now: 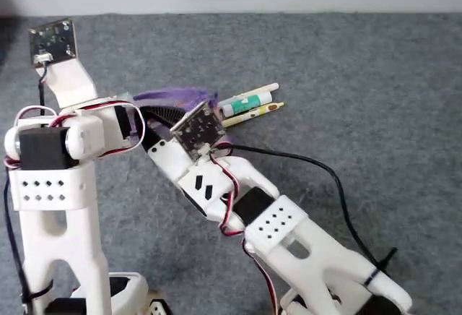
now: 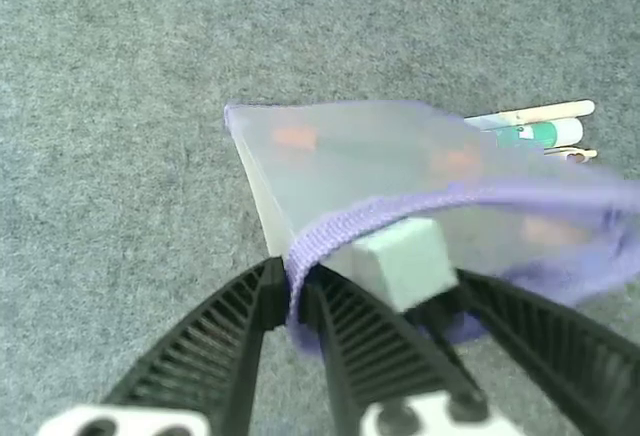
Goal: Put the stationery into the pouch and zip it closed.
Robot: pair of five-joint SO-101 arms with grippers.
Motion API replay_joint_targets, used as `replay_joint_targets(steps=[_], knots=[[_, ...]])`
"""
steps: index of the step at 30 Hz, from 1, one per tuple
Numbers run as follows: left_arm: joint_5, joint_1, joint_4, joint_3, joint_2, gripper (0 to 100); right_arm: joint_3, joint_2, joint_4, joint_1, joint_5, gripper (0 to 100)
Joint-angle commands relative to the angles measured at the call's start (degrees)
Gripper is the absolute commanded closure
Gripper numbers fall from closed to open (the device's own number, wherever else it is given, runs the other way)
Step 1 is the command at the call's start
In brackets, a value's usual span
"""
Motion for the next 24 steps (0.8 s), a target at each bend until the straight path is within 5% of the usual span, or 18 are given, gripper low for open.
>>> replay_joint_targets(steps=[1, 8, 13, 18, 24], knots=[[-0.4, 0.5, -0.8, 0.0, -0.1, 99, -0.5, -1.5, 1.5, 2.0, 2.8, 99.1], [-0.5, 0.5, -0.9, 0.0, -0.1, 99, -1.1, -3.8, 12.4, 3.7, 5.8, 99.1], [-0.5, 0.5, -0.9, 0.0, -0.1, 99, -7.7, -6.5, 16.1, 11.3, -6.0, 99.1], [-0.5, 0.5, -0.9, 0.0, -0.1, 99, -22.3, -5.1, 37.0, 19.7, -12.7, 99.1], [-0.5, 0.5, -0.9, 0.0, -0.1, 99, -33.5, 3.3, 53.2, 26.3, -8.6, 99.1]])
